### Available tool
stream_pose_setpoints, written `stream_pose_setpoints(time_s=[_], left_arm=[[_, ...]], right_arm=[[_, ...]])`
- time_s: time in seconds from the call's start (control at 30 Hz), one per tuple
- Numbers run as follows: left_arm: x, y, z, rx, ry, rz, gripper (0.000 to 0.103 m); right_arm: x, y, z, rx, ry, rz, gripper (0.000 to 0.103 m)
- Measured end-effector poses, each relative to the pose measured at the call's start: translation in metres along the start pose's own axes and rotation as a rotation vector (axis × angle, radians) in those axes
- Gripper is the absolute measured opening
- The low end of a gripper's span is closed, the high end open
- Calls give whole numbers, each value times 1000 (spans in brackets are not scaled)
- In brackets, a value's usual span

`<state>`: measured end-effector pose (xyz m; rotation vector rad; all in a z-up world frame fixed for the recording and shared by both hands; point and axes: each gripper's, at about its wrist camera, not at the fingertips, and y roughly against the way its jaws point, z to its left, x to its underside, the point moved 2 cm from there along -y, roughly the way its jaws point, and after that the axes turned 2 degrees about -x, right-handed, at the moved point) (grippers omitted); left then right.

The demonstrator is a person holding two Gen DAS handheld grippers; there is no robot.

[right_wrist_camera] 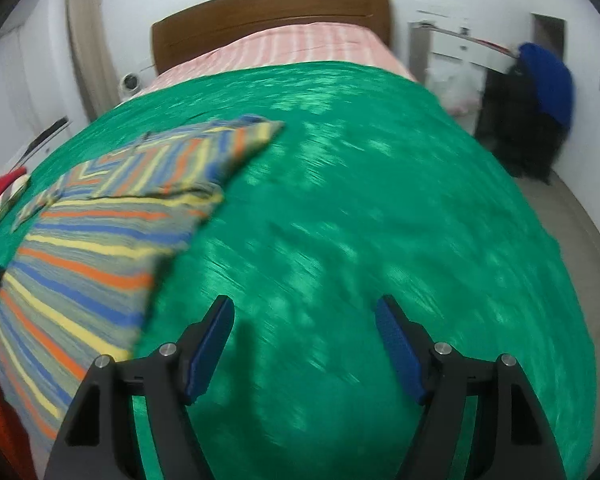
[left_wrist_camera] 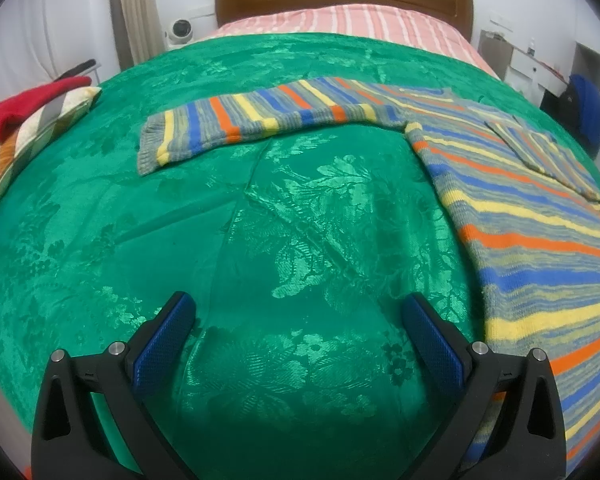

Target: Fold small clothes

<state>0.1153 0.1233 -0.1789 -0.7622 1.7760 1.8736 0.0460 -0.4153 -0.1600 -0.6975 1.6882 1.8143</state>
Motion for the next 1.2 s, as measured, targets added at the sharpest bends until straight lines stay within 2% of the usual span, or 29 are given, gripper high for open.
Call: stream_pose_setpoints(time_s=[0.13, 0.4, 1.2], left_arm=[[1, 1, 0, -4, 2, -7, 103], [2, 1, -2, -8, 0, -11, 103], [2, 1, -2, -9, 0, -11, 103]], right_arm=[[16, -5, -15, -20, -72, -57, 78], [15, -11, -9, -47, -60, -58, 86], [18, -14, -6, -41, -51, -60, 88]])
